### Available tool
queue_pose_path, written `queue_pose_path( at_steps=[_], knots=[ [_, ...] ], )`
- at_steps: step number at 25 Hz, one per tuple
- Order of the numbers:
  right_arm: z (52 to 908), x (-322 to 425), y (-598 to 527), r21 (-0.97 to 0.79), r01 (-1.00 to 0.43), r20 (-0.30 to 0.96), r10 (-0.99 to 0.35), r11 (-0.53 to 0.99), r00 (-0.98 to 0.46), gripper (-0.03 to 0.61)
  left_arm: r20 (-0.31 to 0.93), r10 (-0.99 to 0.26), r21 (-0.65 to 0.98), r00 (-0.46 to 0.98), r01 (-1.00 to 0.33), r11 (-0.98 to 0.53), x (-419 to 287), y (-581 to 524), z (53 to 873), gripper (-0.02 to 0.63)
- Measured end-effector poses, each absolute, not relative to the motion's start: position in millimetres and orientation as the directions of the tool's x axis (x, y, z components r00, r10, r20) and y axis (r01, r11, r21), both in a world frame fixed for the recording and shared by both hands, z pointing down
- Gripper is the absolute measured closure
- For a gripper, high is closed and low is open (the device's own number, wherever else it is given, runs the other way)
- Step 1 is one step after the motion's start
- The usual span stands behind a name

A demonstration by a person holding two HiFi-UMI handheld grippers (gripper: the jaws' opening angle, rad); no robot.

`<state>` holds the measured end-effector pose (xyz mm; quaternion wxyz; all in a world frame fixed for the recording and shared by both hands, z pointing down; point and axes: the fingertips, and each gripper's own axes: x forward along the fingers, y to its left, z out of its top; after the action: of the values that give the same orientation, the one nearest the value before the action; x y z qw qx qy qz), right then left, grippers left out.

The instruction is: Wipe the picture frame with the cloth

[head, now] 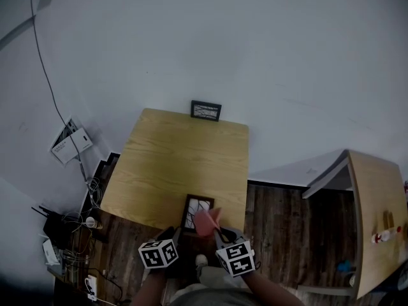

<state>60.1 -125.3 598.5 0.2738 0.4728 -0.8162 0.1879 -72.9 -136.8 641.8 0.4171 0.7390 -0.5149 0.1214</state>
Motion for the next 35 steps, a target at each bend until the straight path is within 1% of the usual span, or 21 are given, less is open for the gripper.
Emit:
queue_pose_path(
  at_steps=[3,6,11,18,25,35],
  knots=[
    [588.5,58.7,-117.2,-0.064,-0.886,0.600,-0.691,0.460,-0.402,0.569,0.592,-0.669,0.505,0.449,-0.854,-0.125,-75.4,-122.3,632.5,0.515],
    [580.1,55.8,-107.5,-0.074,-0.895,0.582,-0.710,0.440,-0.397,0.569,0.590,-0.690,0.491,0.418,-0.865,-0.105,-88.5,-109.2,620.2,0.541],
    [564.0,44.2,-84.5,-0.091,-0.905,0.555,-0.733,0.416,-0.393,0.569,0.566,-0.721,0.494,0.399,-0.865,-0.090,-110.0,-83.5,599.6,0.558],
    [544.3,28.7,-50.1,-0.113,-0.906,0.512,-0.757,0.408,-0.405,0.569,0.521,-0.771,0.491,0.368,-0.867,-0.082,-132.4,-48.2,578.1,0.583],
    [526.4,20.1,-9.1,-0.134,-0.897,0.477,-0.766,0.421,-0.430,0.569,0.463,-0.800,0.532,0.382,-0.842,-0.094,-142.5,-7.5,558.7,0.600],
    [511.5,14.4,37.6,-0.168,-0.883,0.430,-0.773,0.439,-0.466,0.569,0.480,-0.795,0.511,0.372,-0.855,-0.091,-148.1,42.9,554.1,0.604]
  ],
)
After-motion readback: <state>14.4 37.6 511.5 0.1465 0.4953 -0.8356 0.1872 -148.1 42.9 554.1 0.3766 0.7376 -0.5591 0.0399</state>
